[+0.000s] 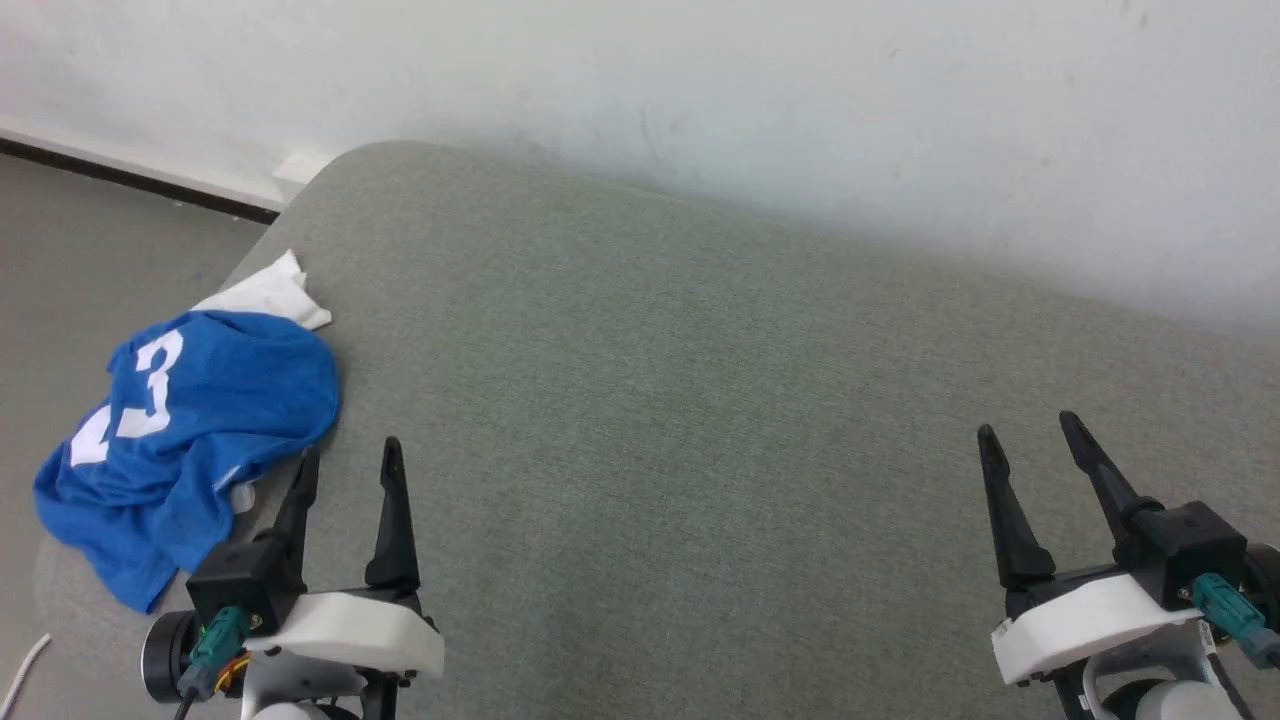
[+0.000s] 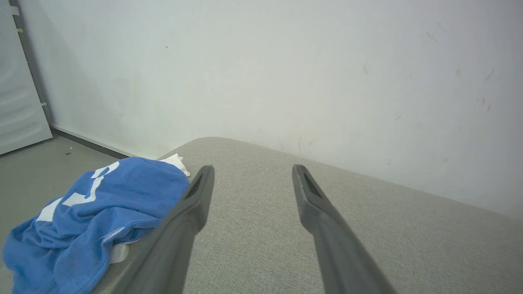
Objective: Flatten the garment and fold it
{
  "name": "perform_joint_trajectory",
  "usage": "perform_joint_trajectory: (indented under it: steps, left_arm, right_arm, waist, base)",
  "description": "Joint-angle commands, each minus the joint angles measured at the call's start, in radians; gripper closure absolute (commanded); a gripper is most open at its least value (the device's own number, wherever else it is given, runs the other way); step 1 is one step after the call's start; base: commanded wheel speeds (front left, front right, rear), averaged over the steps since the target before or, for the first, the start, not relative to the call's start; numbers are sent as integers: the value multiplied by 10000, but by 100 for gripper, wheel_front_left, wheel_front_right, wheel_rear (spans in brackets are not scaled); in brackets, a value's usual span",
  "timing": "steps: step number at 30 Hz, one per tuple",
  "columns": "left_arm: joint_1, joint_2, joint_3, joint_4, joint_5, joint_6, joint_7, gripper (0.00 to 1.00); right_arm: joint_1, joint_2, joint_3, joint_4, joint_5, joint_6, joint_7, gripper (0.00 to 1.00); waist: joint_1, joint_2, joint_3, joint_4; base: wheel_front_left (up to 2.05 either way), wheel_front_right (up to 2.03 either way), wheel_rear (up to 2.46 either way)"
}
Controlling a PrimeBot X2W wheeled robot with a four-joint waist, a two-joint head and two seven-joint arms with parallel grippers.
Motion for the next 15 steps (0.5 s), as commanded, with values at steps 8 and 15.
perform_joint_trajectory:
  steps: [8, 15]
  left_arm:
    - [-65, -32, -50, -150, -288, 247, -238, 0]
    - [-416, -35, -45, -356, -341, 391, -385, 0]
  right_arm:
    - [132, 23, -58, -153, -20, -4, -184, 0]
    - [75, 25, -48, -273, -38, -5, -147, 0]
  waist:
    - [0, 0, 199, 486]
    - [0, 0, 548, 754]
  base:
    - [-6, -6, -6]
    - [0, 0, 0]
